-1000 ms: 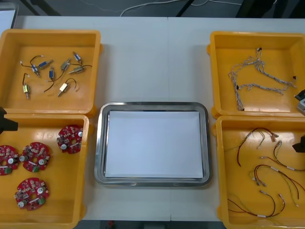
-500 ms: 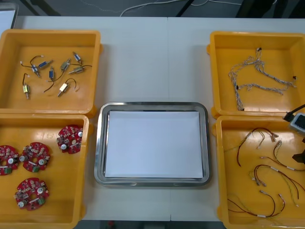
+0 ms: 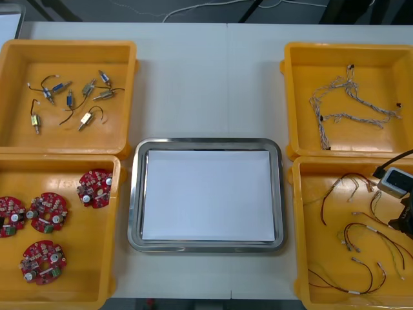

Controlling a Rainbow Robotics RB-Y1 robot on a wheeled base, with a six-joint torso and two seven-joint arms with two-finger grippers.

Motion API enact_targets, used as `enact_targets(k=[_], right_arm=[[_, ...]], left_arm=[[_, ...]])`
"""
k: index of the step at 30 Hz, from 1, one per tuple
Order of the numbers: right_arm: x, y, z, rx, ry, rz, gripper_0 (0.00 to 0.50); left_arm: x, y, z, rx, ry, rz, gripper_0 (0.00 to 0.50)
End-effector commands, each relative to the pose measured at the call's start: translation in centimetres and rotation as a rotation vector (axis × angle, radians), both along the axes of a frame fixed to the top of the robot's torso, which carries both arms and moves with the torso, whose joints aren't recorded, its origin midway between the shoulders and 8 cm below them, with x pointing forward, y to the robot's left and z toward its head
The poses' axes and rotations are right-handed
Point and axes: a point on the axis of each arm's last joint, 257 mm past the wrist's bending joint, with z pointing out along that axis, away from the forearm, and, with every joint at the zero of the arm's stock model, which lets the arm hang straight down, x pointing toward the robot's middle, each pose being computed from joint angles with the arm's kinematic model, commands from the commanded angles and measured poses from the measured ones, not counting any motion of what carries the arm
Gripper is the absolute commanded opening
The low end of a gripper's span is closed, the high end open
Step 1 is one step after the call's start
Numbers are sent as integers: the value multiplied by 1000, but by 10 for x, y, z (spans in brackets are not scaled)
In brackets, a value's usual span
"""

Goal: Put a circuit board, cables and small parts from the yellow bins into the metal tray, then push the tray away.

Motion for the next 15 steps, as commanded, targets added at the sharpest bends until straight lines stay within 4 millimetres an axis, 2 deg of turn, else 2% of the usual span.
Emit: enact_targets(k=[1,8,15], right_arm=[[-12,-5,-17,-66,26,61,500],[-16,4,-34,-66,25,88,500],[-24,2,-44,-77,39,87,500]], left_arm=[[1,-15,4,26,-59,-91,500],[3,-20,7,23,-92,-116,500],[2,-22,7,26,-98,-136,500]])
